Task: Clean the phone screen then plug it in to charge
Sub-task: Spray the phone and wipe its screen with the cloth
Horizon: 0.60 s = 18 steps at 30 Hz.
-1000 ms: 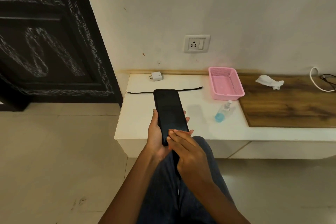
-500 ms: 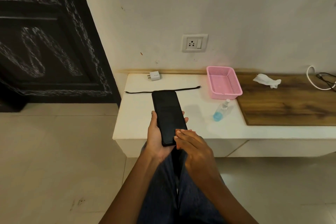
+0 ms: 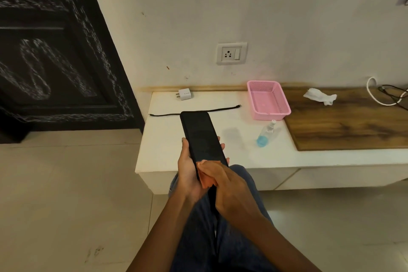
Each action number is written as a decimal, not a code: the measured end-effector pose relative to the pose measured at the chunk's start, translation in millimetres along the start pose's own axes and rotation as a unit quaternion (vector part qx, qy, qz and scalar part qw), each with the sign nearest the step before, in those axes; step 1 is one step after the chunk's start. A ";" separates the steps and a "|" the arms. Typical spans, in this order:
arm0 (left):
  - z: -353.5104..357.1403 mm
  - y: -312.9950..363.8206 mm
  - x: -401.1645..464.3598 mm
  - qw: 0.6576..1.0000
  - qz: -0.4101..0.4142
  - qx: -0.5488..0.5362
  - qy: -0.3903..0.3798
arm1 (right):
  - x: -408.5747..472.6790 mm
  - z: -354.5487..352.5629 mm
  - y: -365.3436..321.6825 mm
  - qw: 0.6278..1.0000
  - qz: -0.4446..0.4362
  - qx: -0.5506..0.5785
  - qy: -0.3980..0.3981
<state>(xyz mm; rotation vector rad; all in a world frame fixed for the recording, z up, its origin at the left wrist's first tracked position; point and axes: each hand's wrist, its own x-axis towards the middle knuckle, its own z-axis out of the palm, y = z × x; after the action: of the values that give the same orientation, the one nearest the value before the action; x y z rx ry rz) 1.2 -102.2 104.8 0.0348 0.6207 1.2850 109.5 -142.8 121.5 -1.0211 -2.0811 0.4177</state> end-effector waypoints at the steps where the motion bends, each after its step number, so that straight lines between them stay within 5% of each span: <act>1: 0.2 -0.7 -0.6 1.000 -0.006 -0.002 -0.004 | 1.9 0.4 0.8 1.000 0.004 0.002 -0.017; 7: -5.2 -4.7 -3.8 0.998 -0.053 -0.014 -0.031 | 23.2 8.8 8.4 0.999 0.014 -0.026 -0.031; 18: -7.2 1.6 -3.2 1.000 -0.014 -0.004 -0.025 | -2.8 4.4 0.1 0.999 -0.024 -0.042 -0.013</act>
<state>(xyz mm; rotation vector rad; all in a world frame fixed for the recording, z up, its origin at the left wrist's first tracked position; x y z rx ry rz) -4.0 -106.8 100.6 0.0509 0.5698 1.2552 107.2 -144.7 117.2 -1.0183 -2.1576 0.3228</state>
